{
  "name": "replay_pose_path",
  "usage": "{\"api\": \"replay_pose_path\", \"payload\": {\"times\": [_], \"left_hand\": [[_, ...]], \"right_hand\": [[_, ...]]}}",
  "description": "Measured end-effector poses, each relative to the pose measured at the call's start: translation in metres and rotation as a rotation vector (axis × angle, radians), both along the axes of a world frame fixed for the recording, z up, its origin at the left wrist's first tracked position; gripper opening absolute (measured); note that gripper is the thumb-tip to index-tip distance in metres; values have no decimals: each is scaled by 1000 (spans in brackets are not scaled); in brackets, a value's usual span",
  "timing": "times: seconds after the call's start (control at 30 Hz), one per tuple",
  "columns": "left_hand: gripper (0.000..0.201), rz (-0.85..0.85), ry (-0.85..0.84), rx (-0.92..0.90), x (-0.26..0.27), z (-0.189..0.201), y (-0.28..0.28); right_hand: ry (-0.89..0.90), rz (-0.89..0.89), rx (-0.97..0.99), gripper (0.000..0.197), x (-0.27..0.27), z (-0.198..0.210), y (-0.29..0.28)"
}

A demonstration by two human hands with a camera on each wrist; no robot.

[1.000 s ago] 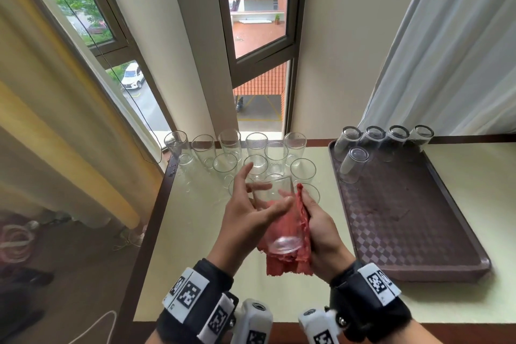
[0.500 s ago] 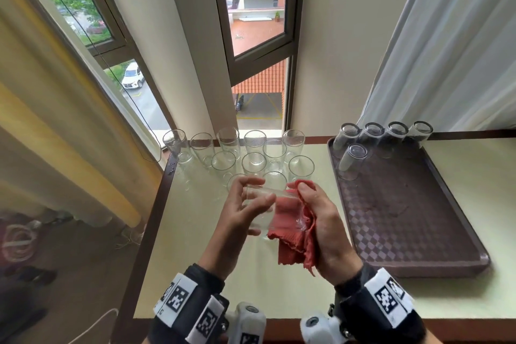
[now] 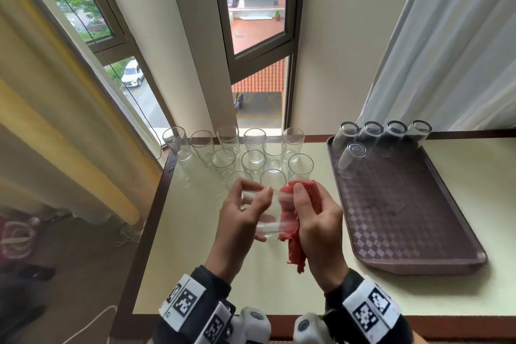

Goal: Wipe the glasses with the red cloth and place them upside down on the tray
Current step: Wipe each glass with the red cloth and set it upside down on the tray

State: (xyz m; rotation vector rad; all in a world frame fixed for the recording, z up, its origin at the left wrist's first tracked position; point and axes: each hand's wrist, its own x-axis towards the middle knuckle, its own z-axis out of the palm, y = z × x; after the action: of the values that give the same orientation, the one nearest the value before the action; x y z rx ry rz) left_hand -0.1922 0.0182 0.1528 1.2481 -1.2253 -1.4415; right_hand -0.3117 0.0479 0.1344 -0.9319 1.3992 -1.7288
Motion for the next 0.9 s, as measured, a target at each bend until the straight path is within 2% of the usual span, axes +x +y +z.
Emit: {"api": "replay_pose_path", "payload": {"times": [0.07,0.2,0.33,0.43,0.53,0.6,0.67,0.73,0.9], "left_hand": [[32,-20,33,72,2,0,-3],[36,-38,-30,-8,0,2,-1],[46,-36,-10,-109,3,3,1],[64,-114,-36,-247,10,5,4],[90,-139,-7,-352,11,5,5],[97,-135,25,-369,9,3,4],[97,-136,91,-329,5,1,5],[92,-159,130,-286,1,-4,6],[82,-207,77,-304,-3,-15,7]], "right_hand": [[116,-11,-83,18,1,-2,3],[-65,8,-3,17,-4,-6,-4],[-65,51,-20,22,-3,-5,0],[-286,88,35,27,-6,-3,-1],[-536,131,152,46,-11,-5,-3],[-682,167,194,53,-9,-4,-3],[-824,186,196,55,-6,-6,-3],[-892,198,199,55,-2,-5,-2],[-787,105,349,39,-5,-5,-6]]}}
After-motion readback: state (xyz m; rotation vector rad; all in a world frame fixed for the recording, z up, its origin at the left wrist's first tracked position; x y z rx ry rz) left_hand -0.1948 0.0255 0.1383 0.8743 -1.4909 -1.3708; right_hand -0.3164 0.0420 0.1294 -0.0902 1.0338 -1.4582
